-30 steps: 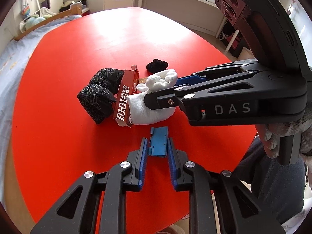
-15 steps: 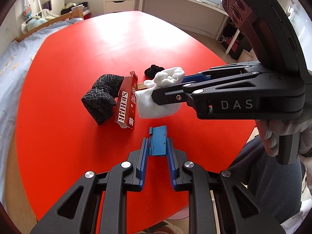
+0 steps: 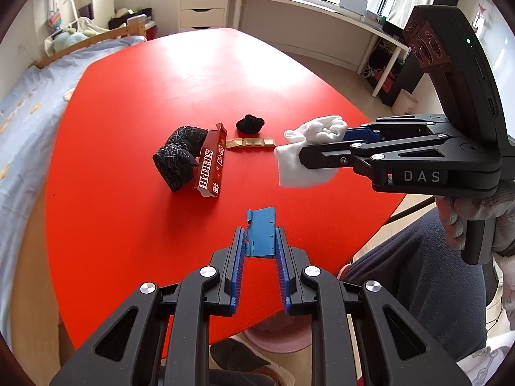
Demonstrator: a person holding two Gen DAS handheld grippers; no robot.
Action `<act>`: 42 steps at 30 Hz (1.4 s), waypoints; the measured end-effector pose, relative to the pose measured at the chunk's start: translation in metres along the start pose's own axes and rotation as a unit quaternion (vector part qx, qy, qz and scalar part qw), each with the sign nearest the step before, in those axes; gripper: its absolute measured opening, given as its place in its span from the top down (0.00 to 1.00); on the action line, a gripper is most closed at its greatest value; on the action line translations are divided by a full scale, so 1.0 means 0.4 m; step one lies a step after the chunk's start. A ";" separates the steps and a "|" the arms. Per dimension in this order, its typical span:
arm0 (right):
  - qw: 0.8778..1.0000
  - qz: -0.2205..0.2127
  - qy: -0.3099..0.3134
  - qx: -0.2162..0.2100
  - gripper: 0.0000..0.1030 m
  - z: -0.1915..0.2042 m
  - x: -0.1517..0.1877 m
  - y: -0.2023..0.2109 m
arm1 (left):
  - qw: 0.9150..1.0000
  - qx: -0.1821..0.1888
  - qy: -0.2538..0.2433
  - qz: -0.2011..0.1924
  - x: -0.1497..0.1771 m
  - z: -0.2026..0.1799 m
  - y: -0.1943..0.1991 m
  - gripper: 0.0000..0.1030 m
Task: Collect trash
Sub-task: 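Carry the white sock and blue clip in both grippers over the wastebasket, then open both grippers to drop the sock and blue clip into the wastebasket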
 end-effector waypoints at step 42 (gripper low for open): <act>0.998 0.036 0.057 0.012 0.37 0.055 0.314 0.156 | 1.000 0.027 -0.012 -0.001 0.130 -0.145 0.085 0.74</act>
Point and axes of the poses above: each gripper's, at about its wrist camera, not at the fingertips, and y roughly against the way its jaws point, z to its left, x to its underside, the point moved 3 cm from there along -y, roughly the way its jaws point, and after that the axes turned 12 degrees about -y, right-handed, at the moved point
